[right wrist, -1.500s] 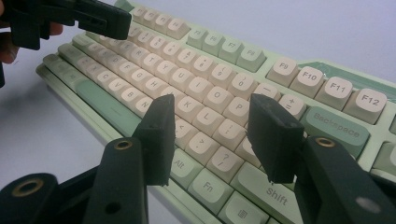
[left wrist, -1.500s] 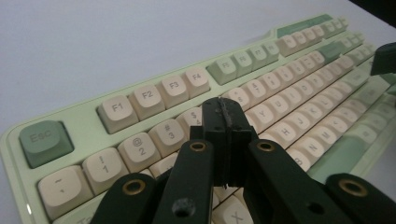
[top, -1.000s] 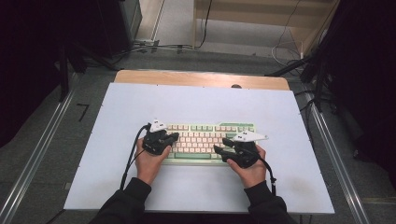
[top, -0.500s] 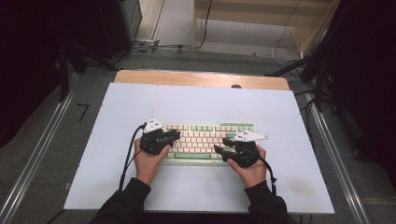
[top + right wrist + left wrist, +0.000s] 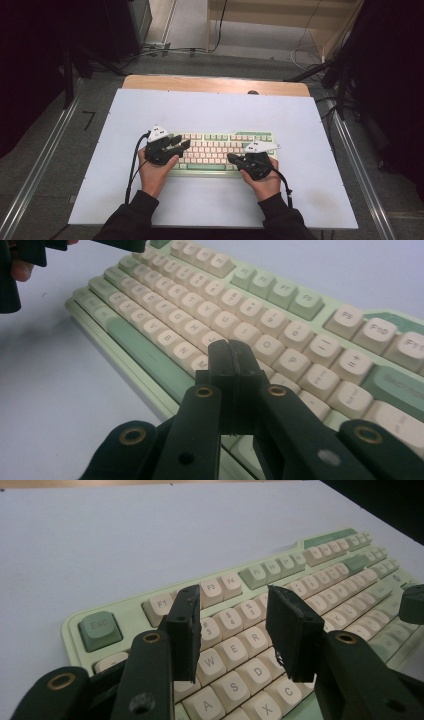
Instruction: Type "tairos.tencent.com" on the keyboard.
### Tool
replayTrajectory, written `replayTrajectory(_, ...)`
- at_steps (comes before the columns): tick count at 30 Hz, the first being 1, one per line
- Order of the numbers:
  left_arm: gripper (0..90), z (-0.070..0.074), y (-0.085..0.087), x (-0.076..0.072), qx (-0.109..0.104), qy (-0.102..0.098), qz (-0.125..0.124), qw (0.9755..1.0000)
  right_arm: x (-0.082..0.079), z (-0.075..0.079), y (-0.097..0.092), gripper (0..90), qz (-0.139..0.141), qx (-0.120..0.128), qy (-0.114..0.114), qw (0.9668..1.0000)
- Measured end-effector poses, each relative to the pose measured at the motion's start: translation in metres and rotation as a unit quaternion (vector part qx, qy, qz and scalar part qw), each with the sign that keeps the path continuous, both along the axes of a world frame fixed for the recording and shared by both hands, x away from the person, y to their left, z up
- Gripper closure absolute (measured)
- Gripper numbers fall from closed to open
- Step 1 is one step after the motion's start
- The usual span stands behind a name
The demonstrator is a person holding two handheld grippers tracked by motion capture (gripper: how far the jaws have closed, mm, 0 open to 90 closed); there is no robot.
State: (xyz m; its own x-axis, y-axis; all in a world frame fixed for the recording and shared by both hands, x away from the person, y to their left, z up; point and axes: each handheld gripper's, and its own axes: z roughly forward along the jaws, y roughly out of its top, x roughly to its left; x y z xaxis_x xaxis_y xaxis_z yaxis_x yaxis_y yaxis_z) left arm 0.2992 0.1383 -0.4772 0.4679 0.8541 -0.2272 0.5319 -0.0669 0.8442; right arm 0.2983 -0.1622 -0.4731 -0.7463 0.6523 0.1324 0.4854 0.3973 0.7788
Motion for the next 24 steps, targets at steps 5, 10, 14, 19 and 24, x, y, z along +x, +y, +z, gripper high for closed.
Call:
replayTrajectory(5, 56.7, 0.0, 0.001, 0.0, 0.0, 0.0, 0.001, 1.0, 0.003, -0.002, 0.013, 87.7, 0.014, -0.001, 0.001, 0.9999)
replayTrajectory(10, 54.2, 0.002, 0.001, -0.002, 0.004, 0.0, 0.003, 1.0, 0.006, -0.005, 0.026, 87.7, 0.028, -0.008, 0.003, 0.9996)
replayTrajectory(14, 50.8, 0.002, 0.001, -0.002, 0.008, 0.001, 0.005, 1.0, 0.009, -0.006, 0.032, 87.7, 0.033, -0.01, 0.002, 0.9994)
replayTrajectory(19, 47.1, 0.002, 0.001, -0.003, 0.014, 0.002, 0.009, 0.9999, 0.011, -0.009, 0.039, 87.7, 0.039, -0.015, 0.005, 0.9991)
replayTrajectory(24, 46.3, 0.003, 0.001, -0.005, 0.016, -0.002, 0.012, 0.9998, 0.013, -0.012, 0.042, 87.7, 0.042, -0.019, 0.007, 0.9989)
